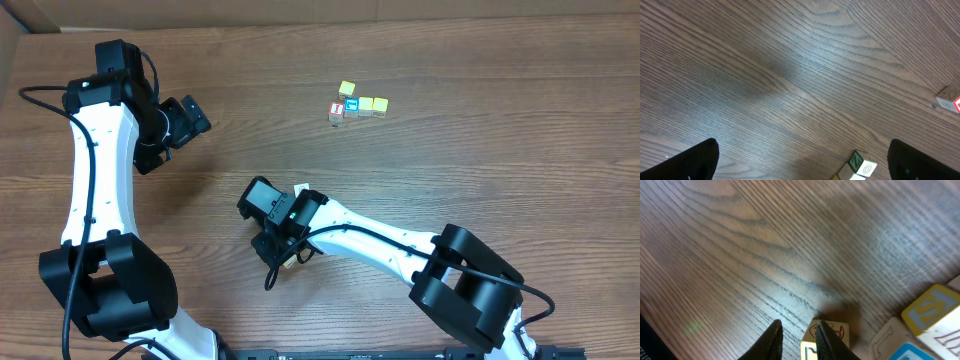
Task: Flip 5 blocks
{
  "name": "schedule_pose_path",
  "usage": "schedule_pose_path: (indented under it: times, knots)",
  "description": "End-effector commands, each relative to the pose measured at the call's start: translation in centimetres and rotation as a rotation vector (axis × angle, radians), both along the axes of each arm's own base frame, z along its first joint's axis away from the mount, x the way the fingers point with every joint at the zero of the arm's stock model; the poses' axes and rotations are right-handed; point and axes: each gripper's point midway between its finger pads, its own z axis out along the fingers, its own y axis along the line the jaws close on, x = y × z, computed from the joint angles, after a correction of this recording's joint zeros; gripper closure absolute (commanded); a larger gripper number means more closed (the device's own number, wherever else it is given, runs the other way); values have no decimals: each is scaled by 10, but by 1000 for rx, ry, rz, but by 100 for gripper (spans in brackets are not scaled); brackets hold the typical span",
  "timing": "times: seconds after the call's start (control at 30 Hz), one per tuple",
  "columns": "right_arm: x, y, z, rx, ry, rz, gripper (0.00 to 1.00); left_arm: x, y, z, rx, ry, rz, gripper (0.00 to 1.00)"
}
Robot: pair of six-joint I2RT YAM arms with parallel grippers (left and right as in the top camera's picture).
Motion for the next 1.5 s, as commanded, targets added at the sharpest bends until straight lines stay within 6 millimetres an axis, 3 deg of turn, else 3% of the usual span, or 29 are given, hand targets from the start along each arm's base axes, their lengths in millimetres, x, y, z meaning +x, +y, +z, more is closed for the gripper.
schedule_pose_path:
  times: [0.0,0.27,0.57,1.0,1.23,1.47]
  knots:
    - [11,11,38,69,-76,-2,74,1,-4,-3,-1,8,-18,0]
    - [10,11,38,62,-89,-1,74,1,-4,-3,-1,8,-18,0]
    - [0,2,14,25,-94,8,74,1,-4,-3,-1,8,-18,0]
    - [-7,-22,-1,-75,-62,0,74,1,-4,-3,-1,8,-18,0]
    - [-2,-10,16,-38,-73,3,73,1,-4,-3,-1,8,-18,0]
    - [-6,7,62,38,-74,97,73,1,-4,-3,-1,8,-18,0]
